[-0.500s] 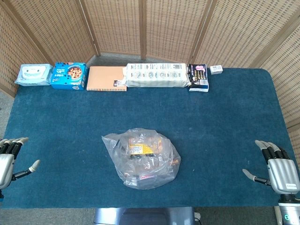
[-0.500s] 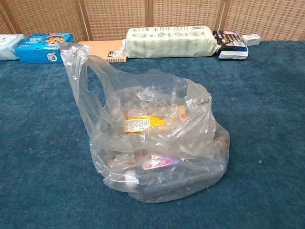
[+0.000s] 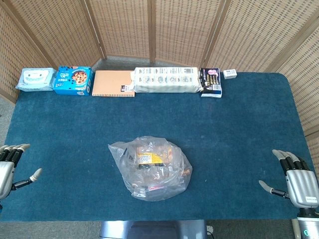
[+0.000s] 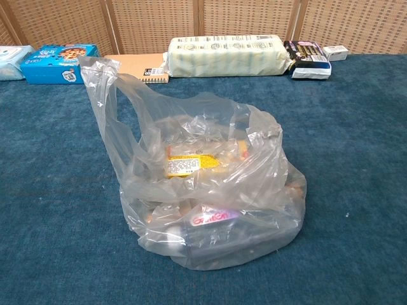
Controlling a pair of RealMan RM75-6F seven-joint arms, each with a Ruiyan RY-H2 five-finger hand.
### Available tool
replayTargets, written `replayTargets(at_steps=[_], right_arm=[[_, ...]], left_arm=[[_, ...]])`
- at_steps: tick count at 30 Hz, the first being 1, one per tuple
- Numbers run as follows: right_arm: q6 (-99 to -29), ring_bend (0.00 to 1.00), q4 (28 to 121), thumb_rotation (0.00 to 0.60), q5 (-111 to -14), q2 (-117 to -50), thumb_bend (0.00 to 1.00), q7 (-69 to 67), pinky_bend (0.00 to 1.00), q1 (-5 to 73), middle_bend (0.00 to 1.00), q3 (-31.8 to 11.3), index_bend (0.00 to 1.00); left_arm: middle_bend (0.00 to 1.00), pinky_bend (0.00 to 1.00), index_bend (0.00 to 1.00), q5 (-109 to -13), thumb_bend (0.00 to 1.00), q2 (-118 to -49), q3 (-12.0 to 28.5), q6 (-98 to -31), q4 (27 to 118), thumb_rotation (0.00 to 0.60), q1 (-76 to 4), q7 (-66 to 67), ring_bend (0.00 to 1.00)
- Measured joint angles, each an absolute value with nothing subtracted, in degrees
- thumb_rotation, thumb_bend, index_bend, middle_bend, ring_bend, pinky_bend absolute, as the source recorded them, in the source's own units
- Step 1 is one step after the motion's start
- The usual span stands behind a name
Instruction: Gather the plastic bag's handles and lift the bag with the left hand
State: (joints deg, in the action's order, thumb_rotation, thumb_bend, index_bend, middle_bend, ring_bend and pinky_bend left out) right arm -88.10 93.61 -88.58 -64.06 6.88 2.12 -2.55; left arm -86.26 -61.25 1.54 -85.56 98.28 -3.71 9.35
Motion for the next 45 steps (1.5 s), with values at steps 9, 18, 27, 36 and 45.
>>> replayTargets(at_steps=[9,18,27,36,45], right_arm=[[-88.5,0.18,93.8,0.309,-88.9,-63.8,0.2,6.6,0.19,2.0,0.2,-2.6,0.14],[-89.5,0.18,93.3,0.307,-89.3,-63.8,0.19,5.9,0.19,1.1,0.2,-2.1,0.14],[-91.1,0.18,93.2,0.309,-89.7,-63.6,0.19,5.2,0.19,0.1,0.19,-1.9,0.14],[-91.9,0.18,92.7,0.311,-90.0,-63.5,0.19,4.2,0.19,-0.6,0.19,-1.9,0.14],[-92.3,0.18,90.7,0.308,-89.7,-63.9,0.19,1.8,0.19,-1.2,0.19,-1.9,0.14]], left_arm=[[0.23,0.15,0.19,-86.7,0.19,-57.8,1.3,-78.5,101.8,0.0,-7.4,7.4,0.19],[0.23,0.17,0.19,-86.2,0.19,-53.5,1.7,-64.8,106.8,0.0,-15.6,3.1,0.21],[0.23,0.18,0.2,-84.0,0.19,-53.7,3.3,-54.8,109.1,0.0,-23.6,1.1,0.22],[0.23,0.19,0.19,-79.9,0.19,-57.9,5.4,-48.3,109.5,0.0,-30.2,2.5,0.22],[0.23,0.2,0.19,-74.2,0.19,-64.8,6.8,-42.4,108.9,0.0,-36.7,4.3,0.22]])
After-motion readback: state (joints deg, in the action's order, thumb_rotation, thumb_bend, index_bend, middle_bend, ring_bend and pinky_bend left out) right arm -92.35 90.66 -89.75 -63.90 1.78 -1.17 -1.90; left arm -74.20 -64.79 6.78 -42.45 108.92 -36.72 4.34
